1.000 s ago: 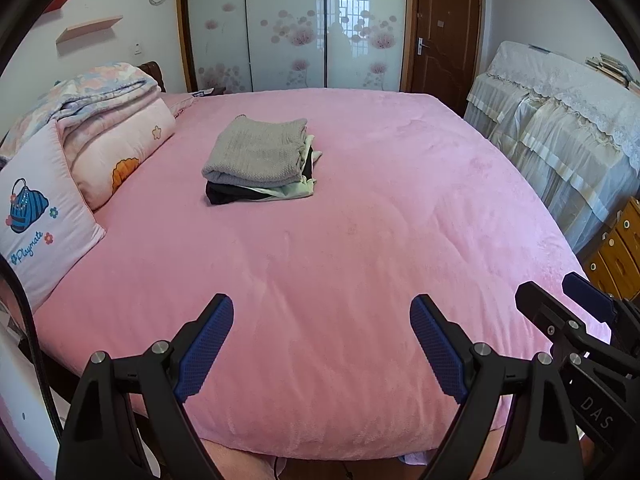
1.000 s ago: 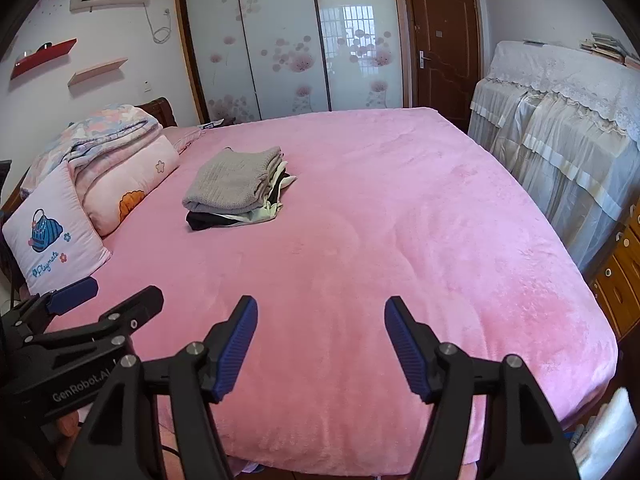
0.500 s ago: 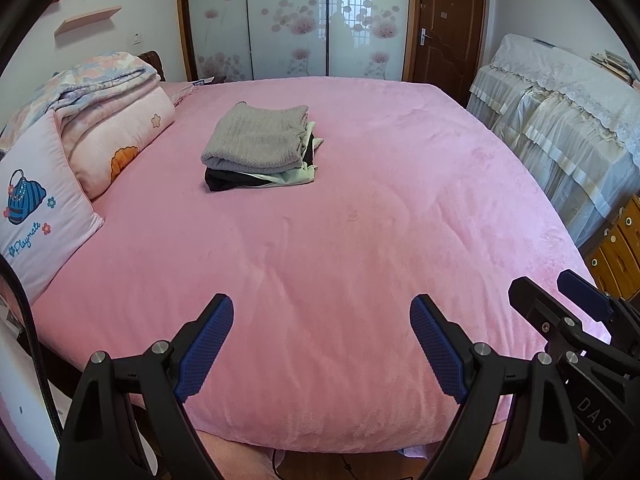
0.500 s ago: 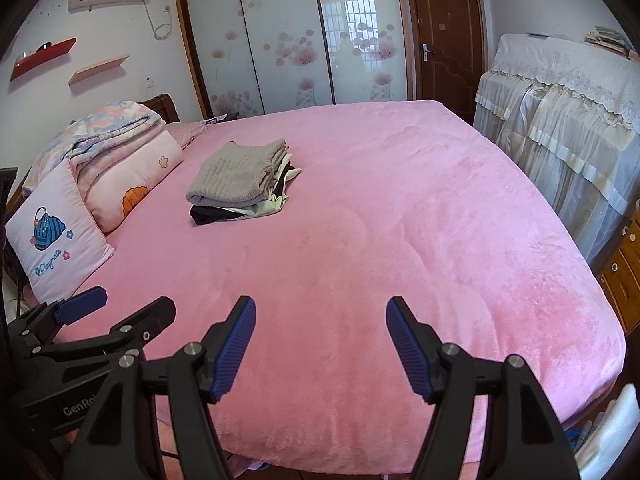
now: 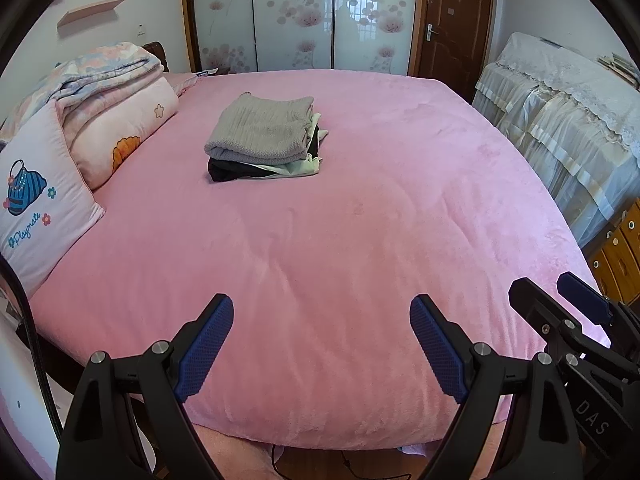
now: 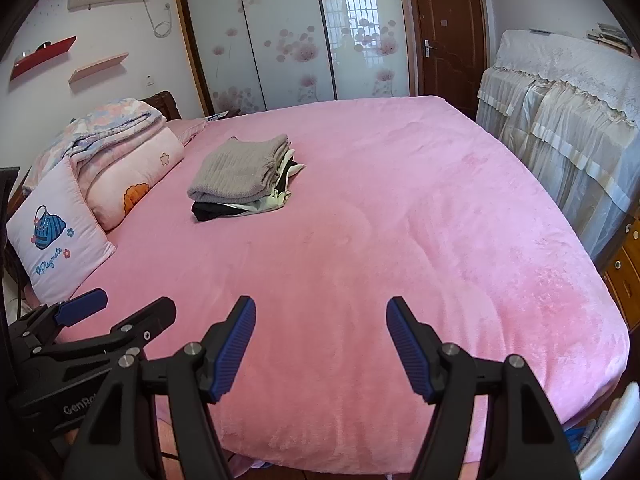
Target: Fold large clothes
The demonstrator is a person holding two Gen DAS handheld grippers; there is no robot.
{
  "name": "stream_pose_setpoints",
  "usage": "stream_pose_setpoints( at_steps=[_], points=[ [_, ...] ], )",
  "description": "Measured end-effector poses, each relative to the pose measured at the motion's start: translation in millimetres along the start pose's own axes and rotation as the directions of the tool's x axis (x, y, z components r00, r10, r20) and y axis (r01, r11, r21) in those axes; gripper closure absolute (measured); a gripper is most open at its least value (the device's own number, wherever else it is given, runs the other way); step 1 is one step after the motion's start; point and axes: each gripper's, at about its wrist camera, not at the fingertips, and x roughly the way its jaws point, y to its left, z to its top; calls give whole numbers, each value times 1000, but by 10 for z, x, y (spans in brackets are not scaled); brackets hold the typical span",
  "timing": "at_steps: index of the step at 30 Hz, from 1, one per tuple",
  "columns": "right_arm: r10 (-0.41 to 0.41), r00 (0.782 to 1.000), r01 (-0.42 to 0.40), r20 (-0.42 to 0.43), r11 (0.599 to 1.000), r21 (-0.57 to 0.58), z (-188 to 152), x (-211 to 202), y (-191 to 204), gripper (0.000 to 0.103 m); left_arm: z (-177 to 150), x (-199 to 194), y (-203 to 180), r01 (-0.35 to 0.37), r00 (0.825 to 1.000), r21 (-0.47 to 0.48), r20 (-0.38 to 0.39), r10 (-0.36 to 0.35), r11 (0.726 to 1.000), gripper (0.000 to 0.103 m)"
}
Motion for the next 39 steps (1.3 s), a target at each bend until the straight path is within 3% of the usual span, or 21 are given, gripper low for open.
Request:
stream_pose_setpoints(
  at_steps=[39],
  points=[
    [4,999,-4,-33,1000,1,-60,224,-1,35,-20,183,59,-6,999,-19,-39,5,1000,16]
  ],
)
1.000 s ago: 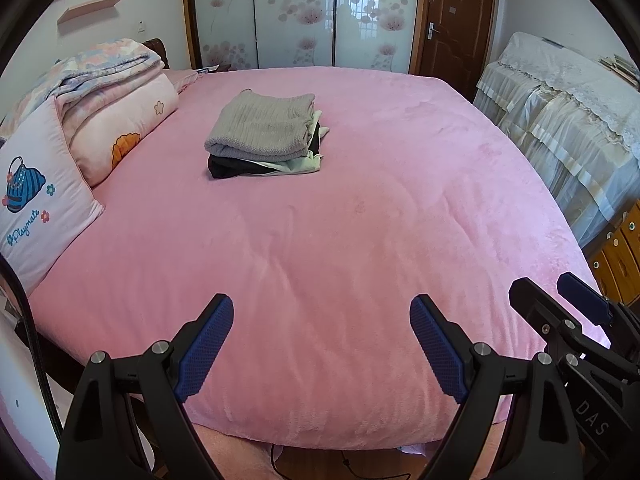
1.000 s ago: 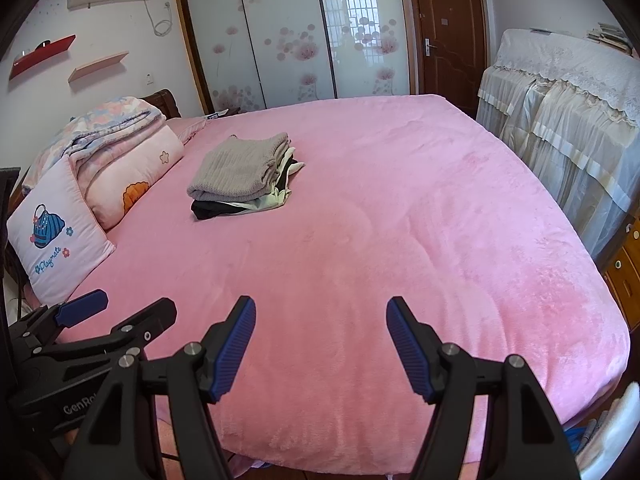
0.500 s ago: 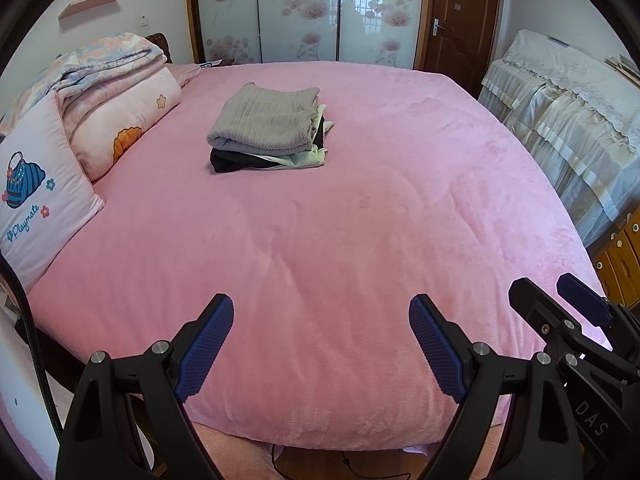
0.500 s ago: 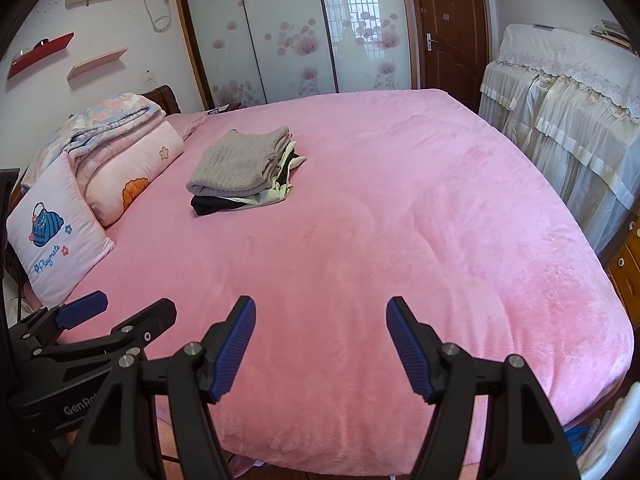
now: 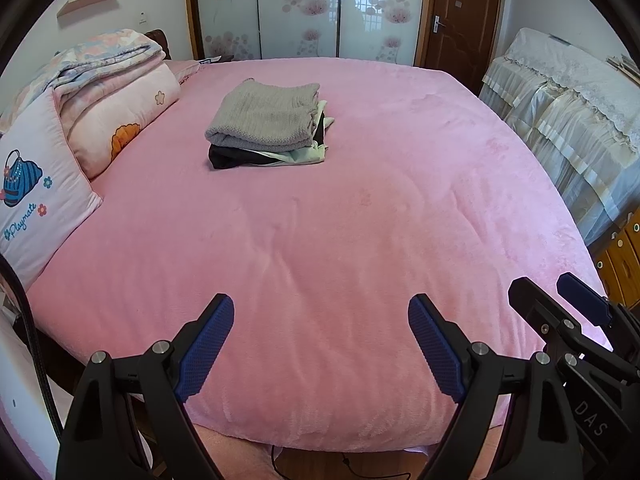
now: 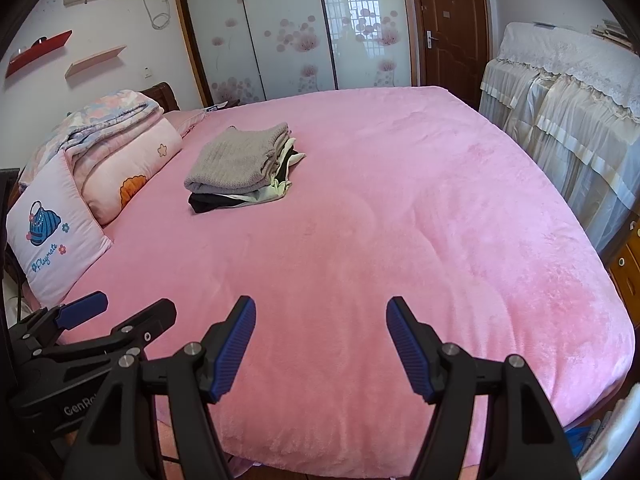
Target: Fold large clothes
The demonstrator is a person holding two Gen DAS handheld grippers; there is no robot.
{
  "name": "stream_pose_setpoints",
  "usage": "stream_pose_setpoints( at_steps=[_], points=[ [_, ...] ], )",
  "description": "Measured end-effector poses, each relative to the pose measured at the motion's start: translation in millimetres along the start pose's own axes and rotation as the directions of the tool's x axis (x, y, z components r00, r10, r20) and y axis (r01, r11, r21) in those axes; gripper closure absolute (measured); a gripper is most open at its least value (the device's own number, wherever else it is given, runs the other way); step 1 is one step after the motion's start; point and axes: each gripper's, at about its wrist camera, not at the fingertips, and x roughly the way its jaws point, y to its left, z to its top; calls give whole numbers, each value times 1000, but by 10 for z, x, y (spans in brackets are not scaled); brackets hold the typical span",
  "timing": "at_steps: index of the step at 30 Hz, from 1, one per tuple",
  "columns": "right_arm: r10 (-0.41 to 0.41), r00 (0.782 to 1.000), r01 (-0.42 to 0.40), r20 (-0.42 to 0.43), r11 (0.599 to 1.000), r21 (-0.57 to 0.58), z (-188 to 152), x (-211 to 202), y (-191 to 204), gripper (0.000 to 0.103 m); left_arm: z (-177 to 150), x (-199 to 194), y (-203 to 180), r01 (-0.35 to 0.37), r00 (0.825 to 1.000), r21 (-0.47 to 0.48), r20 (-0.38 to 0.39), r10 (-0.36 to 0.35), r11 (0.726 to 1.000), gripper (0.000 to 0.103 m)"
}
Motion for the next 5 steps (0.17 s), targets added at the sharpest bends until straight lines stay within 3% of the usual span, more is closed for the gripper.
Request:
stream_pose_setpoints(
  at_steps=[5],
  points=[
    [-1,1000,1,-3,1000,1,-2,7,3,35,-4,40,9,-1,1000,-1,-11,1,1000,16]
  ],
)
